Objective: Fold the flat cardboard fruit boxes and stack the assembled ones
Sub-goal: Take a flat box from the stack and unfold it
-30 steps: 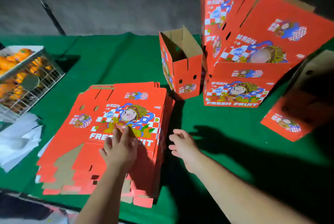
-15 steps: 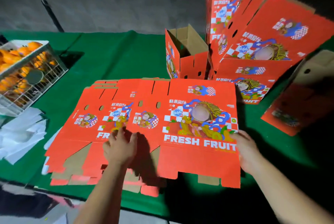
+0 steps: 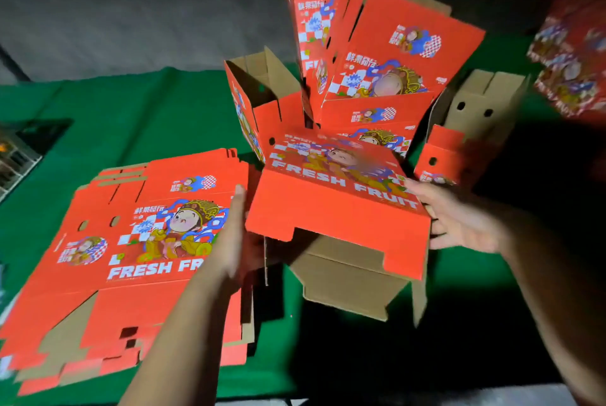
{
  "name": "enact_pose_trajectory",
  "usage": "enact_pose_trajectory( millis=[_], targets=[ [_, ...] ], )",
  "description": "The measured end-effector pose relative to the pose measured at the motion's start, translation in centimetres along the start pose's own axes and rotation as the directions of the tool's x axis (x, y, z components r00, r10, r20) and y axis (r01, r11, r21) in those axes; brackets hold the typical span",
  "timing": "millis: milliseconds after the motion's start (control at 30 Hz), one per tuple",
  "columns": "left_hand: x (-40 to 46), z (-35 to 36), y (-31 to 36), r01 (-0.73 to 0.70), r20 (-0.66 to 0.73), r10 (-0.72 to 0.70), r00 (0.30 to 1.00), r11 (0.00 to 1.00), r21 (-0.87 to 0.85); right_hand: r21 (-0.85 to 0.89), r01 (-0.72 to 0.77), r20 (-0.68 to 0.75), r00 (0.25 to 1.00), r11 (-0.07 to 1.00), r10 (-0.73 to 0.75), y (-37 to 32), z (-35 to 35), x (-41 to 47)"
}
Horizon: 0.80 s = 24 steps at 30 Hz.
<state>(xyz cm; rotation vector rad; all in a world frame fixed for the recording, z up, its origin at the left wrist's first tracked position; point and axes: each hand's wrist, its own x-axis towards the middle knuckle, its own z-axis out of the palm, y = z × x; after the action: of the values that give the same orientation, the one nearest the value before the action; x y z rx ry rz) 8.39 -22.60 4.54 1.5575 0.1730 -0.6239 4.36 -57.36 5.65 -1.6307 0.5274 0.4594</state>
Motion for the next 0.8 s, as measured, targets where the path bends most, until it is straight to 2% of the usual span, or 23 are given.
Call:
enact_pose_trajectory(
  millis=[67, 133, 200, 233, 300, 367, 433, 467, 533, 600, 667, 733, 800],
  targets=[
    [0.7, 1.3, 0.3, -0.053, 0.05, 0.055, 0.997, 0.998, -0.038, -0.03, 0.089, -0.05, 0.995, 0.996, -0.09, 0.1, 0.5, -0.4],
    [0.3, 2.0, 0.7, -0.08, 0.066, 0.082, 0.994, 0.996, -0.032, 0.028, 0.188, -0.137, 0.974, 0.982, -0.182, 0.2, 0.5, -0.6],
    [0.8, 1.5, 0.7, 0.024, 0.019, -0.025, 1.0, 0.999, 0.049, 0.123, 0.292, -0.212, 0.941, 0.948, -0.263, 0.3, -0.2, -0.9],
    [0.7, 1.0, 0.7, 0.049, -0.021, -0.047, 0.999, 0.987, 0.15, 0.178, 0.356, -0.233, 0.921, 0.917, -0.312, 0.6, -0.6, -1.1],
    [0.0, 0.1, 0.5, -0.056, -0.043, 0.069, 0.997, 0.967, 0.248, 0.293, 0.441, -0.238, 0.893, 0.848, -0.382, 1.1, -1.0, -1.4],
    [0.2, 0.3, 0.7, -0.165, -0.09, 0.187, 0.978, 0.963, 0.215, 0.349, 0.452, -0.179, 0.892, 0.821, -0.416, 1.2, -0.4, -1.6],
    [1.1, 1.5, 0.9, -0.297, -0.167, 0.324, 0.931, 0.94, 0.169, 0.32, 0.445, -0.179, 0.896, 0.837, -0.407, 0.6, 1.0, -1.7],
    [1.5, 2.1, 1.0, -0.354, -0.157, 0.376, 0.913, 0.923, 0.15, 0.335, 0.46, -0.212, 0.887, 0.823, -0.41, 0.2, 1.7, -1.6],
    [2.1, 3.2, 1.2, -0.413, -0.133, 0.442, 0.887, 0.888, 0.202, 0.42, 0.519, -0.282, 0.854, 0.744, -0.437, -0.1, 3.0, -1.2],
    [2.9, 3.9, 1.7, -0.431, -0.167, 0.493, 0.854, 0.85, 0.303, 0.425, 0.574, -0.407, 0.812, 0.7, -0.419, -0.2, 4.9, -1.1],
    [3.7, 5.0, 1.9, -0.454, -0.235, 0.531, 0.814, 0.834, 0.314, 0.342, 0.565, -0.576, 0.757, 0.751, -0.307, -0.3, 6.8, -1.1],
    [4.2, 5.9, 1.5, -0.459, -0.354, 0.504, 0.788, 0.864, 0.208, 0.398, 0.556, -0.66, 0.726, 0.73, -0.193, -0.7, 7.9, -1.3],
    [4.0, 6.8, 1.0, -0.459, -0.492, 0.408, 0.769, 0.888, 0.018, 0.492, 0.564, -0.635, 0.754, 0.664, -0.169, -1.3, 8.7, -2.4]
  ],
)
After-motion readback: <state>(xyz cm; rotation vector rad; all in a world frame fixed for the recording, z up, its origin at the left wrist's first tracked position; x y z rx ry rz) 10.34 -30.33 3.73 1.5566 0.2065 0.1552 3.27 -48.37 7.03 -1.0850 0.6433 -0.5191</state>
